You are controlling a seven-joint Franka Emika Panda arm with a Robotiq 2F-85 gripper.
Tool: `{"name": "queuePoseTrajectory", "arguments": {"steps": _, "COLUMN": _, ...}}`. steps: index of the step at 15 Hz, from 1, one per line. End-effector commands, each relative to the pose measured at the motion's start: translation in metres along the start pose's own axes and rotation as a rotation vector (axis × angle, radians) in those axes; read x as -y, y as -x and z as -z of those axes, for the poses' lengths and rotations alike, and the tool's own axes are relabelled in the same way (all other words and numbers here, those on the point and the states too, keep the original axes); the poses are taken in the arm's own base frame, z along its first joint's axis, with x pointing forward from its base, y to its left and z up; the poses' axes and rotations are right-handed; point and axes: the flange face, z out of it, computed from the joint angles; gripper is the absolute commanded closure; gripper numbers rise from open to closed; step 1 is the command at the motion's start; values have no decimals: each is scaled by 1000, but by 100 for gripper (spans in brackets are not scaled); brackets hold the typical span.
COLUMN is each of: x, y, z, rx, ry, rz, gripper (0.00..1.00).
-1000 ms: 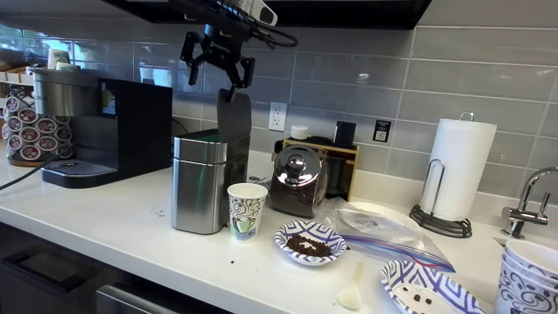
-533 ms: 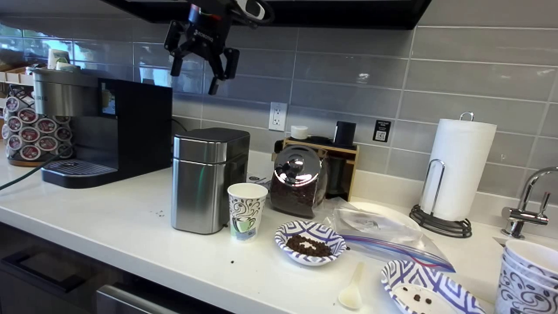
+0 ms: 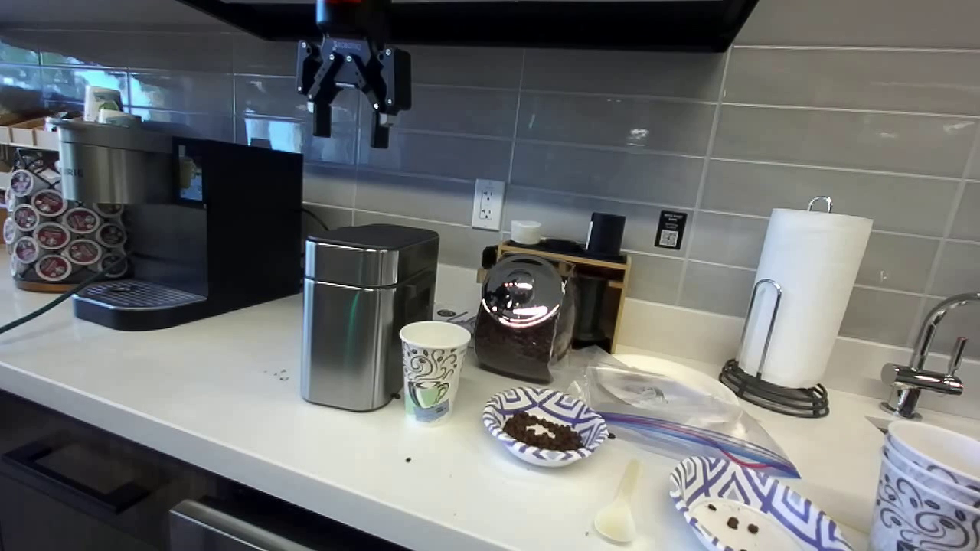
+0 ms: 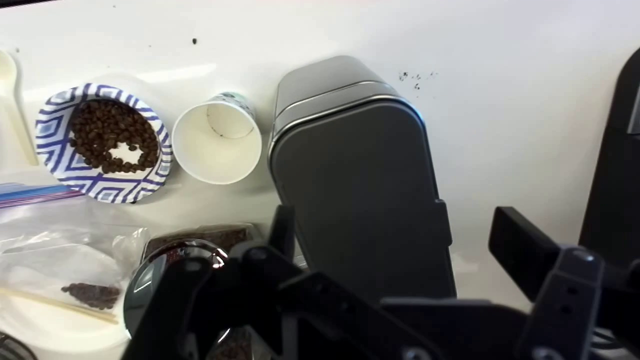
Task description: Open the silver bin then place the coffee pod in the bin and close it.
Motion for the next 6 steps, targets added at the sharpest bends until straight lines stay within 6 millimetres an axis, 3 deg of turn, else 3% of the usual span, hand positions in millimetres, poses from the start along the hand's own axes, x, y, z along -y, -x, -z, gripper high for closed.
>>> {"name": "queuePoseTrajectory", "arguments": {"steps": 1, "x": 3, "y": 11, "z": 8, "rx": -56, "ry": 30, "rz": -28, "gripper": 0}}
{"name": "queuePoseTrajectory", "arguments": {"steps": 6, "x": 2, "y": 5, "z": 14, "rx": -46, "ry": 13, "rz": -23, "gripper": 0}}
